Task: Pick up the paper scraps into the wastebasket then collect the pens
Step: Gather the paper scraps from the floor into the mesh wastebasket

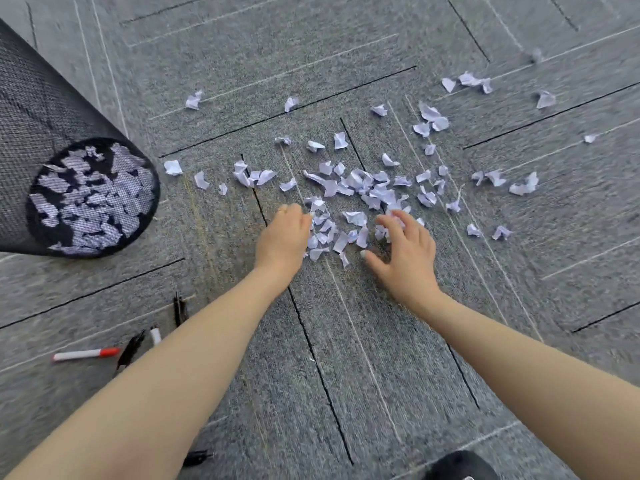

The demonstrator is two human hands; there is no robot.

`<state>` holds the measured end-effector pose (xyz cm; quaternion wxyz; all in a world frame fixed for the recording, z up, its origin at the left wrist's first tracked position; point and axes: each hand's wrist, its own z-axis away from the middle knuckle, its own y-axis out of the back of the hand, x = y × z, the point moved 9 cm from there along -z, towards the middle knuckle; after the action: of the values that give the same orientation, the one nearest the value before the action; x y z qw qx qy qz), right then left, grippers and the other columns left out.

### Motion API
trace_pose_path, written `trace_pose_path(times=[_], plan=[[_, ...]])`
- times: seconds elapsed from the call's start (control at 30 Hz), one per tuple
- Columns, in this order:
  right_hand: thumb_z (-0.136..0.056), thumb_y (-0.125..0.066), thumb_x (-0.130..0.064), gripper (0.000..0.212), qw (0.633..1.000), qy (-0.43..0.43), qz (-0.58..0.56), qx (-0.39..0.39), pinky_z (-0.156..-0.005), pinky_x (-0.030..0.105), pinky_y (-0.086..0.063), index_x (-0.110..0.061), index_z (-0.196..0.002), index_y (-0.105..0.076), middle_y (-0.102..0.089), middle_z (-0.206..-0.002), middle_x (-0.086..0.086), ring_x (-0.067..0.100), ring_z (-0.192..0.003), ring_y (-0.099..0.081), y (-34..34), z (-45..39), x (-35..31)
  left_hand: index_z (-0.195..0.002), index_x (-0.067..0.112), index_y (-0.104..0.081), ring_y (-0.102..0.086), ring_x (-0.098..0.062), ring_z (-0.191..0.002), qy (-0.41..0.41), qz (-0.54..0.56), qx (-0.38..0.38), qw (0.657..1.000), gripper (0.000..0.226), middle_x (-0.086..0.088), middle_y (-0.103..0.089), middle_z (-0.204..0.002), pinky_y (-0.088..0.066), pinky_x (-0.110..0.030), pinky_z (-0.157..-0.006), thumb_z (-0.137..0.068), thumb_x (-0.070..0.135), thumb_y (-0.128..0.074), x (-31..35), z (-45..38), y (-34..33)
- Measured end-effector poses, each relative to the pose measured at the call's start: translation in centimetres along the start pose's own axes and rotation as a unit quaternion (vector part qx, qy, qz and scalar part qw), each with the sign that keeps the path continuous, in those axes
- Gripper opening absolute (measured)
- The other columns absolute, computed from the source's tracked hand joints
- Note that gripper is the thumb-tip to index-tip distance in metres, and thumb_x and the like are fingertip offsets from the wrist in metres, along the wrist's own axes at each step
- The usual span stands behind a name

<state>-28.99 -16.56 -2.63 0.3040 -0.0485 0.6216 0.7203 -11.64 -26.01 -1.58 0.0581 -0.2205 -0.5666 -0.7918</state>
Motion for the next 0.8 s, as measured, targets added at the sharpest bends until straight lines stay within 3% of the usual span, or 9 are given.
trace_pose_path(times=[0.1,0.17,0.3,0.43,0.53,0.67,0.8], plan=[[-0.085,-0.057,-0.043,0.052,1.000,0.008,0.014,0.004,-0.116,0.045,-0.012,-0.028,-0.132,-0.038,-0.027,-0.145,0.000,0.022,-0.136,-0.020,-0.6,-0.3,0.7,-0.116,0.007,-0.040,-0.061,-0.025,-0.075,-0.026,-0.168,-0.051,0.984,0.063,-0.016,-0.049,-0.123,-0.047,-0.030,-0.049,-0.088,0.063,-0.034,1.5,0.3,-2.2],[-0.089,-0.053,-0.035,0.042,0.999,0.020,0.006,0.025,-0.114,0.042,-0.016,-0.024,-0.128,-0.045,-0.032,-0.142,0.001,0.023,-0.134,-0.025,-0.3,-0.6,0.9,-0.129,0.005,-0.031,-0.063,-0.027,-0.077,-0.025,-0.238,-0.059,0.969,0.081,-0.018,-0.043,-0.132,-0.045,-0.029,-0.047,-0.083,0.072,-0.030,1.6,0.6,-2.6],[-0.093,-0.047,-0.020,0.024,0.998,0.049,-0.001,0.049,-0.097,0.039,-0.028,-0.016,-0.114,-0.057,-0.047,-0.128,0.005,0.026,-0.115,-0.042,0.7,-1.8,0.9,-0.138,0.007,-0.018,-0.064,-0.031,-0.078,-0.032,-0.239,-0.047,0.969,0.074,-0.023,-0.036,-0.140,-0.043,-0.031,-0.044,-0.090,0.061,-0.028,1.8,0.7,-2.7],[-0.093,-0.044,-0.010,0.019,0.995,0.093,-0.013,0.039,-0.083,0.042,-0.045,-0.004,-0.103,-0.059,-0.055,-0.114,0.012,0.027,-0.092,-0.053,1.3,-3.6,0.4,-0.130,0.006,-0.027,-0.055,-0.027,-0.061,-0.077,-0.230,-0.043,0.969,0.037,-0.015,-0.056,-0.108,-0.040,-0.031,-0.045,-0.099,0.026,-0.032,2.8,1.6,-2.8],[-0.096,-0.038,-0.010,0.017,0.994,0.089,-0.061,0.033,-0.070,0.040,-0.048,-0.006,-0.099,-0.054,-0.056,-0.101,0.009,0.024,-0.079,-0.054,1.8,-4.1,0.5,-0.120,0.009,-0.033,-0.048,-0.023,-0.054,-0.046,-0.145,-0.030,0.988,0.024,-0.011,-0.058,-0.087,-0.038,-0.032,-0.044,-0.096,0.003,-0.035,2.9,2.1,-2.5],[-0.099,-0.031,-0.017,0.015,0.962,-0.011,-0.267,0.057,-0.058,0.031,-0.038,-0.016,-0.092,-0.044,-0.048,-0.073,-0.005,0.012,-0.061,-0.043,2.9,-3.8,2.2,-0.102,0.011,-0.040,-0.042,-0.019,-0.053,-0.017,-0.031,-0.028,0.999,0.011,-0.007,-0.053,-0.074,-0.031,-0.031,-0.046,-0.099,0.009,-0.029,2.6,1.7,-2.7],[-0.098,-0.030,-0.013,0.015,0.956,-0.055,-0.254,0.138,-0.056,0.029,-0.037,-0.013,-0.101,-0.045,-0.047,-0.074,-0.006,0.010,-0.060,-0.040,5.0,-4.0,5.5,-0.094,0.011,-0.040,-0.032,-0.018,-0.052,0.032,0.095,-0.028,0.995,0.019,-0.003,-0.043,-0.064,-0.027,-0.033,-0.050,-0.101,0.021,-0.026,2.2,1.5,-2.5]])
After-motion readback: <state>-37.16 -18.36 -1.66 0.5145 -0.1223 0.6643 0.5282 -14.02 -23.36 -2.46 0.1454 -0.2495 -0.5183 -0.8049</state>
